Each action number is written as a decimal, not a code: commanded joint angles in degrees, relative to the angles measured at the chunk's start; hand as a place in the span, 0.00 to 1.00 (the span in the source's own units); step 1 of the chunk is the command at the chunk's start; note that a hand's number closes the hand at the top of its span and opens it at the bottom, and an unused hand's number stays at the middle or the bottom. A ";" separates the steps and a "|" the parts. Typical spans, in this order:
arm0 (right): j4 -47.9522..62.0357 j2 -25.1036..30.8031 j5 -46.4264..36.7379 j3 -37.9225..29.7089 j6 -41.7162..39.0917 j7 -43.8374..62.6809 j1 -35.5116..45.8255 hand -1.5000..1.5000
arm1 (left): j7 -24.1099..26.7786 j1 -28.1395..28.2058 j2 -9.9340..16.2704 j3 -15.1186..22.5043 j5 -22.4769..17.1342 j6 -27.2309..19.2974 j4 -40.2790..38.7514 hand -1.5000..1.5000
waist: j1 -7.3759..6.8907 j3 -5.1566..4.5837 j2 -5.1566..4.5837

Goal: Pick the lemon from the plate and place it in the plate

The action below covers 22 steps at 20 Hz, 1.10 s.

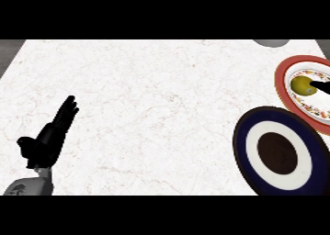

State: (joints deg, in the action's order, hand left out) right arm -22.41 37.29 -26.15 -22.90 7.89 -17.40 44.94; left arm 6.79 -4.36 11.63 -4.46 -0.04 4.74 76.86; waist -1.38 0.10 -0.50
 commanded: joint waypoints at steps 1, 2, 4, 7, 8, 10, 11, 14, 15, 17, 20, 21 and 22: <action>0.04 -1.19 5.99 -5.55 1.09 -3.33 -0.55 0.00 | 1.90 -1.35 1.27 -2.21 -0.81 0.84 -3.72 0.50 | 0.93 -0.04 0.15; 1.60 1.60 7.15 -7.13 -0.73 -2.62 2.31 0.00 | 0.70 0.09 0.09 -0.46 0.12 -0.17 0.21 0.50 | -0.06 0.04 0.01; 1.92 3.25 11.31 -11.18 -2.64 -5.03 -0.17 0.00 | 1.47 1.60 -0.43 -0.14 0.99 -1.07 0.06 0.50 | 0.45 0.06 0.15; 3.80 5.49 15.59 -14.95 -7.59 -5.86 -0.13 0.00 | 0.66 -0.32 -0.79 -0.47 0.52 -1.09 -0.93 0.50 | 0.60 0.05 0.05; 4.79 5.54 17.65 -16.76 -10.78 -9.40 -3.94 0.00 | 1.30 0.41 0.55 -1.24 -0.16 0.33 -1.16 0.50 | 0.90 0.10 0.05; 6.61 10.07 19.28 -18.49 -15.09 -7.82 -3.64 0.00 | -1.85 -0.42 0.64 -0.89 -0.55 0.40 1.47 0.50 | 0.40 0.13 0.01; 7.60 11.04 20.38 -19.77 -17.58 -11.05 -6.99 0.00 | 0.66 0.36 1.62 -1.78 -1.22 1.84 0.17 0.50 | 0.50 0.17 -0.16; 9.54 13.56 21.71 -21.41 -21.15 -15.33 -11.58 0.00 | 2.37 0.99 -0.23 -0.65 0.00 0.50 0.01 0.50 | 0.25 0.20 -0.26; 9.70 14.28 21.78 -21.35 -23.52 -16.92 -13.39 0.00 | 0.55 0.94 -2.52 0.90 1.20 -1.83 1.19 0.50 | 0.41 0.22 -0.18; 10.27 16.57 21.59 -21.22 -25.81 -17.93 -14.01 0.00 | -1.12 -1.11 0.39 -0.67 -0.09 0.61 0.50 0.50 | 0.05 0.26 -0.32; 10.92 16.49 21.54 -21.32 -29.71 -23.97 -18.90 0.00 | 0.93 -1.26 -1.13 -0.25 0.56 -0.39 -1.45 0.50 | 0.17 0.38 -0.48; 10.58 18.17 21.28 -21.12 -31.83 -24.91 -19.85 0.00 | -1.03 -1.58 -0.25 -0.37 0.19 0.15 0.20 0.50 | 0.09 0.47 -0.45; 10.94 18.20 20.87 -20.73 -32.92 -25.91 -21.32 0.00 | 3.78 1.13 1.31 -1.88 -0.45 2.05 -2.36 0.50 | 0.02 0.39 -0.49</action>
State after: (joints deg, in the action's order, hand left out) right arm -12.29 53.34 -5.11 -43.67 -19.96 -38.94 28.03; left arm 7.68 -5.14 11.57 -5.28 0.16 5.01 75.75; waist -1.14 0.42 -0.89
